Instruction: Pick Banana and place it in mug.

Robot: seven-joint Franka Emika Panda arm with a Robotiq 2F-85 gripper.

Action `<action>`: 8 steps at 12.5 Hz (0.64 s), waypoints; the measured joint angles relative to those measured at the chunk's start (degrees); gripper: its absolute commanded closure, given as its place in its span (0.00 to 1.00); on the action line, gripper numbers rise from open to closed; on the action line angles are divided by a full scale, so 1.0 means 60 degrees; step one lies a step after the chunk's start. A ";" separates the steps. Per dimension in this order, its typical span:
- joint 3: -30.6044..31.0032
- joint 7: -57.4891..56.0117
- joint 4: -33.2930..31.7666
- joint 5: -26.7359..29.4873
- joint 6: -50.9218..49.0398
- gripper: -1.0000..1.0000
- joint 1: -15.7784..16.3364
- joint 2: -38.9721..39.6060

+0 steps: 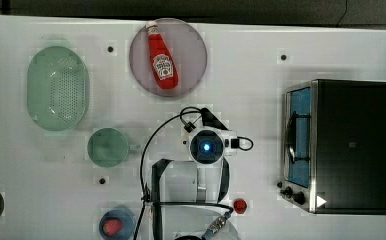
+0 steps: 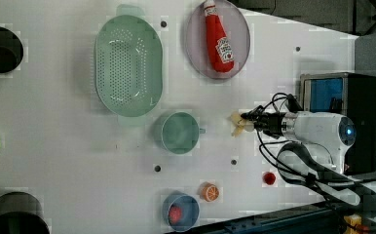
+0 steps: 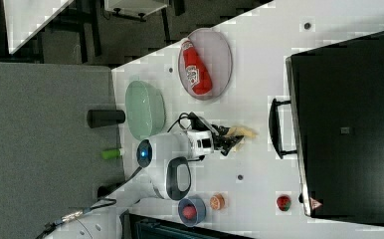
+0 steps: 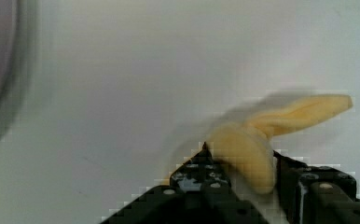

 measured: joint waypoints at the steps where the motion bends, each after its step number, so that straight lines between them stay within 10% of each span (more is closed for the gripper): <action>1: -0.0085 0.0000 0.0000 -0.0173 -0.0112 0.66 0.0026 0.0007; 8: 0.0062 0.0016 0.0112 0.0064 -0.3250 0.66 -0.0102 -0.2150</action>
